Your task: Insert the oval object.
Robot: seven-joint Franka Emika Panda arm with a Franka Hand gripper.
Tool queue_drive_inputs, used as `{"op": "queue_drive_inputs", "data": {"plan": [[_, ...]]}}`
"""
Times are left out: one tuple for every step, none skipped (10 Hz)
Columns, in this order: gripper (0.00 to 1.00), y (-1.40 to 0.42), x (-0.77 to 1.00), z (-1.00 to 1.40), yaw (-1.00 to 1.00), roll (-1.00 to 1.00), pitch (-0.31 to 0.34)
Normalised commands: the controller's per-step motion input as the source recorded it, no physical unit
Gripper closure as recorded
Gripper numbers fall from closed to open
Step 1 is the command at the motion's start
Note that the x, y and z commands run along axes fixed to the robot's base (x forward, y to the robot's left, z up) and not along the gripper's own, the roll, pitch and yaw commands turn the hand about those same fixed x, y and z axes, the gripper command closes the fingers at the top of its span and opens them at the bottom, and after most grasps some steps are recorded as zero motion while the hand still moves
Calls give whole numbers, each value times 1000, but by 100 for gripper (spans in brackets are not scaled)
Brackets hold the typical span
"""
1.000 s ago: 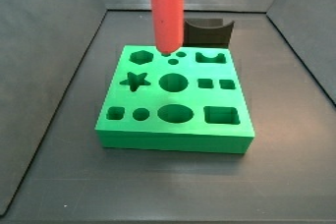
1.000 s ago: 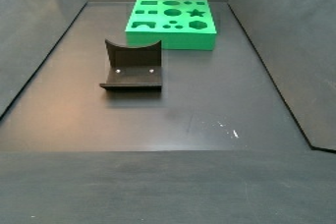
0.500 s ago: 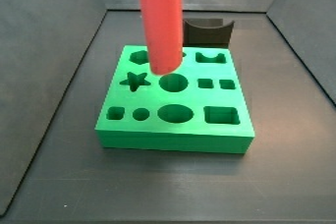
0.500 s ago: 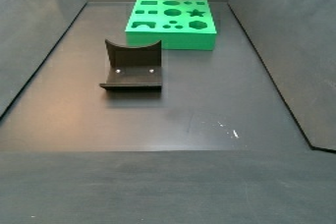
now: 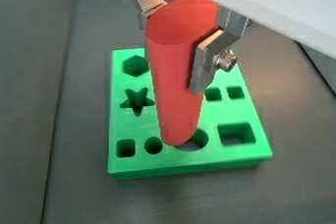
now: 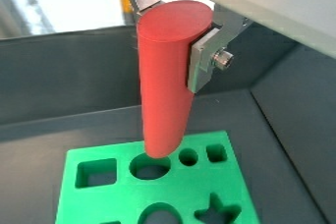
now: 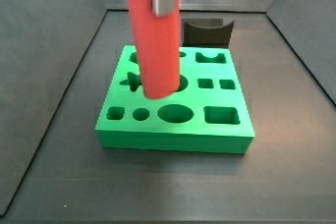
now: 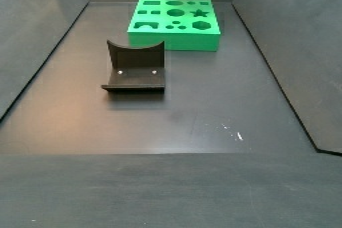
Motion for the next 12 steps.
{"op": "queue_drive_inputs", "data": {"plan": [[100, 0, 0, -357, -1000, 0, 0], [100, 0, 43, -294, -1000, 0, 0], [100, 0, 211, -283, -894, 0, 0], [100, -31, 514, -277, -631, 0, 0], [100, 0, 566, -300, -600, 11, 0], [100, 0, 377, -283, -771, 11, 0], [100, 51, 249, -369, -889, 76, -4], [100, 60, 206, -331, -929, 87, 0], [100, 60, 171, -314, -940, 96, -1], [100, 60, 163, -306, -929, 106, -6], [100, 60, 131, -269, -920, 113, 0], [100, 91, 129, -120, -823, 143, 0]]}}
